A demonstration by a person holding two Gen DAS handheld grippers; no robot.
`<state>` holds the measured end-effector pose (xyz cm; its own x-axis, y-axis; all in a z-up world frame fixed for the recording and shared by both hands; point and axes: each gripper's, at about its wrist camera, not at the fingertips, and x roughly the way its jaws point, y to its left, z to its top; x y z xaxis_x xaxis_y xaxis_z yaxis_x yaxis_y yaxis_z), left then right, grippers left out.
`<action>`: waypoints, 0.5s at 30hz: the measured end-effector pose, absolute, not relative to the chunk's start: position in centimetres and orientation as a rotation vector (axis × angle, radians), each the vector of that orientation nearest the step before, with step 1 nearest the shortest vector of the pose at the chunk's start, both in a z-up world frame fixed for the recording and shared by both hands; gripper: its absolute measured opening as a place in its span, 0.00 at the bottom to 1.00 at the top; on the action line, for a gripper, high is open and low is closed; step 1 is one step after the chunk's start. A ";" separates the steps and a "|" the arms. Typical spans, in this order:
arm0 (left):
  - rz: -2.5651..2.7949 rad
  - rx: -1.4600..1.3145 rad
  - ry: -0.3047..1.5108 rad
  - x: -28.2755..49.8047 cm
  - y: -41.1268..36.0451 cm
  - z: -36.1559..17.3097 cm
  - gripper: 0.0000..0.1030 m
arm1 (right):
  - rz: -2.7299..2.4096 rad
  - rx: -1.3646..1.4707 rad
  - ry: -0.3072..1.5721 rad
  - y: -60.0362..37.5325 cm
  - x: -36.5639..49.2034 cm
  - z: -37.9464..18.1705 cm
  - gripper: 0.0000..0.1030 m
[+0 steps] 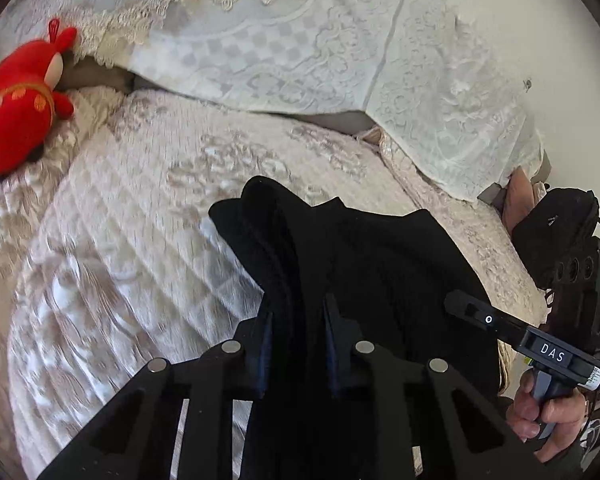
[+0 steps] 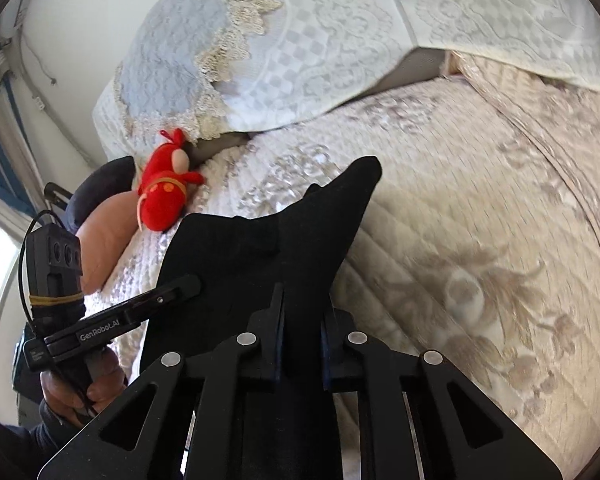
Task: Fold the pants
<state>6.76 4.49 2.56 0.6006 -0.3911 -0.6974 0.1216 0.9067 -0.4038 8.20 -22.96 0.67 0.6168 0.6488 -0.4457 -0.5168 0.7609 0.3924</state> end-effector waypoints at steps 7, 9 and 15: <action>-0.260 -0.272 0.831 11.5 7.5 4.3 0.23 | 0.725 0.224 0.586 -19.1 13.9 3.3 0.13; -0.242 -0.255 0.822 13.1 8.6 4.4 0.23 | 0.734 0.208 0.583 -17.8 15.3 3.8 0.13; -0.216 -0.254 0.820 17.8 11.7 3.4 0.23 | 0.753 0.191 0.594 -14.1 20.0 4.9 0.13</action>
<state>17.77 11.69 3.44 0.6635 -0.2868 -0.6910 0.0916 0.9478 -0.3054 20.01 -14.11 4.85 0.5756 0.6906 -0.4379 -0.5860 0.7219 0.3680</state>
